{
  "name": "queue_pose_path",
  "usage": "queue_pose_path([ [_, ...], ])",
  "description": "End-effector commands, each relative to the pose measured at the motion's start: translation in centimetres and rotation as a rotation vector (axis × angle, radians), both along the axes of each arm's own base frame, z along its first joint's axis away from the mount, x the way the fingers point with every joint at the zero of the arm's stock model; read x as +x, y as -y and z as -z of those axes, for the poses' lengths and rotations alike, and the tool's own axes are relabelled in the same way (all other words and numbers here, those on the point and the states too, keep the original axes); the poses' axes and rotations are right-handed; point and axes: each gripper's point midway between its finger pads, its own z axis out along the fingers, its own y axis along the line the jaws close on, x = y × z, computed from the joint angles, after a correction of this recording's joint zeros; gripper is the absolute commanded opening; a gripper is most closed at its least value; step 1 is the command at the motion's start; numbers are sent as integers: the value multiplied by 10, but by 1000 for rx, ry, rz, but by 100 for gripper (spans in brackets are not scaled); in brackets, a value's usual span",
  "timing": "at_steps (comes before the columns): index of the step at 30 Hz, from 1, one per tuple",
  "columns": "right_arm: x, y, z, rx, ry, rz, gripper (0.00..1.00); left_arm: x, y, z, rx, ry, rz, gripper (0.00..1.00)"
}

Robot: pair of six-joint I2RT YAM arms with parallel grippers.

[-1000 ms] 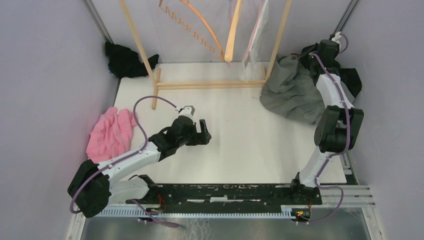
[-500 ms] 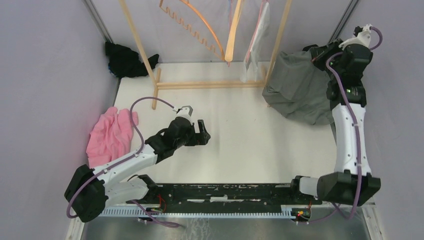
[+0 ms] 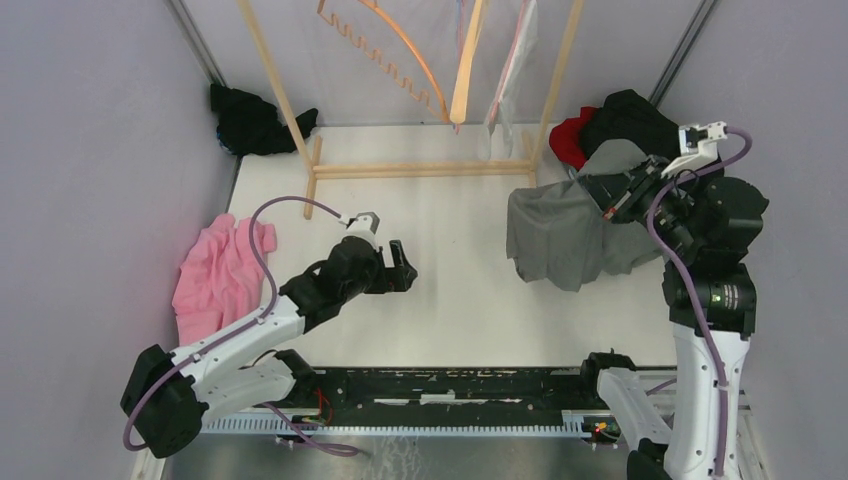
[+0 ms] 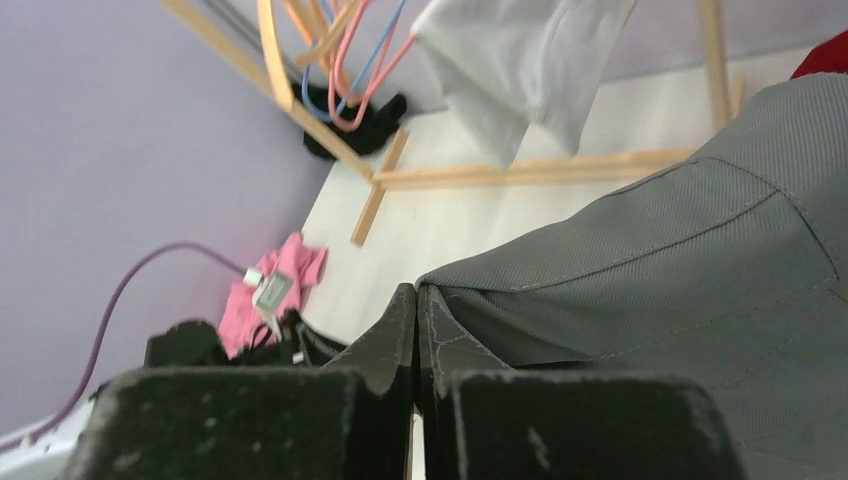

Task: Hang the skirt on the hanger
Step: Pick up the skirt from the bin, then place the skirt at the center of the board.

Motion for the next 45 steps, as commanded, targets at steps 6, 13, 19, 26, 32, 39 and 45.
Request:
queue_pose_path([
  [6,-37,-42,64,68,-146,-259,1,9,1,-18,-10,52,-17,99],
  [13,-24,-101,120,-59,-246,-403,1,15,4,-19,12,45,-18,99],
  [19,-22,-183,154,-228,-271,-536,1,17,-6,-21,44,59,-58,99],
  [26,-35,-291,173,-292,-235,-706,1,13,-23,-26,42,81,-122,99],
  [32,-26,-317,199,-327,-267,-736,7,8,-38,-33,27,106,-172,99],
  [39,-32,-249,202,-466,-258,-614,53,4,-39,-28,25,90,-170,99],
  [45,-8,-145,216,-490,-349,-313,57,11,-29,-26,30,86,-146,99],
])
